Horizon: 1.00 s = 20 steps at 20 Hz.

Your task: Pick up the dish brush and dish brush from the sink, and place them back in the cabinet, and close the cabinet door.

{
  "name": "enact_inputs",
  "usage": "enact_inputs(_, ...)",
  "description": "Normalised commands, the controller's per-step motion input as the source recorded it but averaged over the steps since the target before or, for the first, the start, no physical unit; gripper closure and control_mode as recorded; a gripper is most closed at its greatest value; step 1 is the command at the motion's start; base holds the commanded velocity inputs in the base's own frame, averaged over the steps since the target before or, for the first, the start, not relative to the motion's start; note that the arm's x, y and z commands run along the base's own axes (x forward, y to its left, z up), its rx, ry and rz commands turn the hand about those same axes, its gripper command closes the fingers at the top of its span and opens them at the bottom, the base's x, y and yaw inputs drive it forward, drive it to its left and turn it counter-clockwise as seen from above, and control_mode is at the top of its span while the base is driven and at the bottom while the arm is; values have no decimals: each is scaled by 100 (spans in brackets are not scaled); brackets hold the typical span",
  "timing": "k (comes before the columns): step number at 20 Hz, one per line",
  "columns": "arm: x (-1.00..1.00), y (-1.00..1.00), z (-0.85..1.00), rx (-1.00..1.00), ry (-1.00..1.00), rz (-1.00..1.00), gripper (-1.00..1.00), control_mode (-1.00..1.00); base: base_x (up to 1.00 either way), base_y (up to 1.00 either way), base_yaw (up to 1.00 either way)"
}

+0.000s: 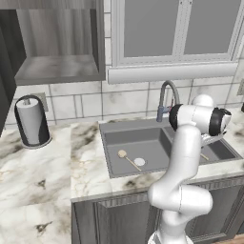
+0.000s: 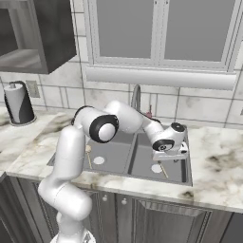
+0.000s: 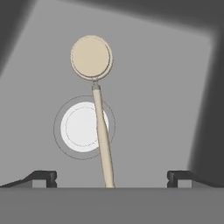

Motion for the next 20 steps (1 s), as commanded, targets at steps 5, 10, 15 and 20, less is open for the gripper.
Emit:
enact_inputs(5, 0, 17, -18, 1, 1, 0, -100, -100, 0, 0, 0)
enact_inputs(10, 0, 23, -17, 0, 2, 0, -100, -100, 0, 0, 0)
enact_inputs(15, 0, 23, -5, 0, 1, 0, -100, -100, 0, 0, 0)
enact_inputs(20, 0, 22, 1, 0, 0, 3, -100, -100, 0, 0, 0)
